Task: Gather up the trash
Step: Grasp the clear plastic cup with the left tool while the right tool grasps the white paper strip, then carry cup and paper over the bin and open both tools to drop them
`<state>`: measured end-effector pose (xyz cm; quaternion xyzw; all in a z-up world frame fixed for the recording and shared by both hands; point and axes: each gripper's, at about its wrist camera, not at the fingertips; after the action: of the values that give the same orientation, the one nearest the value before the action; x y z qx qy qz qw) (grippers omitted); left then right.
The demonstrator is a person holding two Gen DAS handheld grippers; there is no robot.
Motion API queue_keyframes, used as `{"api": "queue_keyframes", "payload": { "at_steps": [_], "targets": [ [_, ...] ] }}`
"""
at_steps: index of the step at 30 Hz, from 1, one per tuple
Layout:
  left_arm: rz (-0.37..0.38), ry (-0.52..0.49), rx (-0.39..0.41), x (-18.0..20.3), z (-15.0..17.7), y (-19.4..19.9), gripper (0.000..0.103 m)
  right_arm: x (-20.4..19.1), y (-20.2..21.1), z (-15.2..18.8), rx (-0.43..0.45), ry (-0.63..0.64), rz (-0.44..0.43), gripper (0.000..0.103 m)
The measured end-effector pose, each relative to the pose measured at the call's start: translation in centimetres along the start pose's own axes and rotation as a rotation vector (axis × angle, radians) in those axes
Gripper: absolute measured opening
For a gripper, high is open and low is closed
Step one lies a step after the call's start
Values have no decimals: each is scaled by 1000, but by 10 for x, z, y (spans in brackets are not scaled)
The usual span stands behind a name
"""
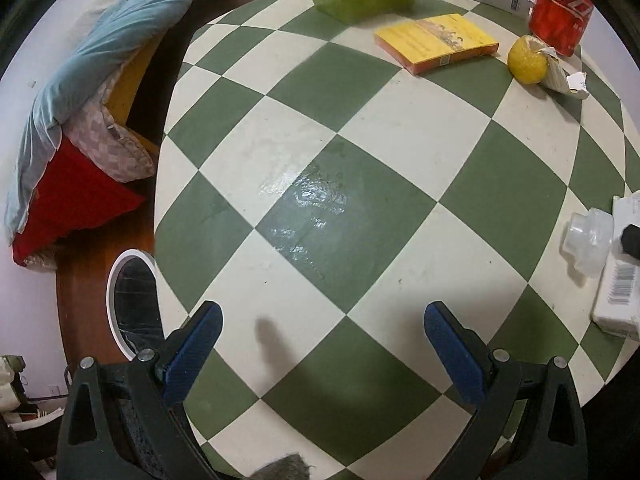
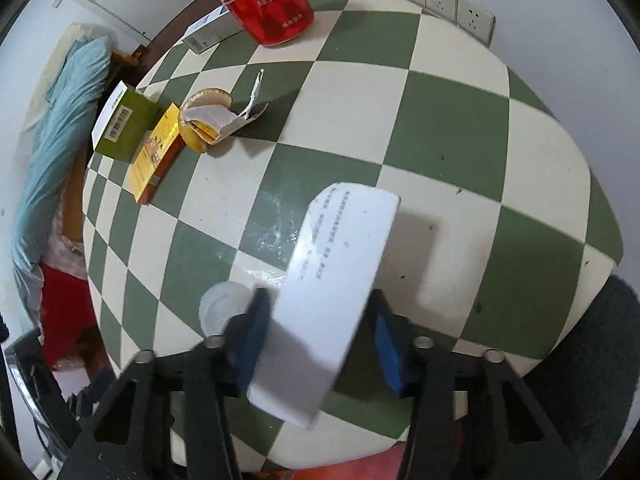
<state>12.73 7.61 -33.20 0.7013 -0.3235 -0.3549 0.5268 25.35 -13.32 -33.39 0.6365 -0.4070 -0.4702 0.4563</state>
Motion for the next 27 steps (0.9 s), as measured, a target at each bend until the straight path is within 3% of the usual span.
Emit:
{"api": "queue_keyframes", "payload": {
  "at_steps": [3,4,13,19,20,23,26,27],
  "targets": [
    [8,-22,3,11,-3,-1,103,9,7,-6,2,18,13,42],
    [25,-30,6,16,-4,1,103,12,10,-8,11,33,29,38],
    [204,-132,48,88,-5,33,103,60,35,-30,67,134,231,38],
    [292,-191,28,133,-13,30,102,77,23,-40,13,117,224,38],
    [298,-198,25,138,-14,28,98,78,21,-40,8,114,225,38],
    [295,-213,16,151,-17,24,71,82,12,-41,-10,91,217,39],
    [304,-214,16,162,-19,24,57,81,12,-40,-1,101,224,39],
    [301,-216,15,164,-20,23,57,81,12,-40,0,104,225,39]
  ]
}}
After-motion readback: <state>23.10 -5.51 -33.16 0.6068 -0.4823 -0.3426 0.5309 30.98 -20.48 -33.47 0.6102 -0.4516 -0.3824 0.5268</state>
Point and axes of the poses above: each gripper's, at about its wrist camera, not at the fingertips, and y roughly against the way its jaws point, x to its right, z to its underside, and after that the axes turned 4 degrees about z, right-handed
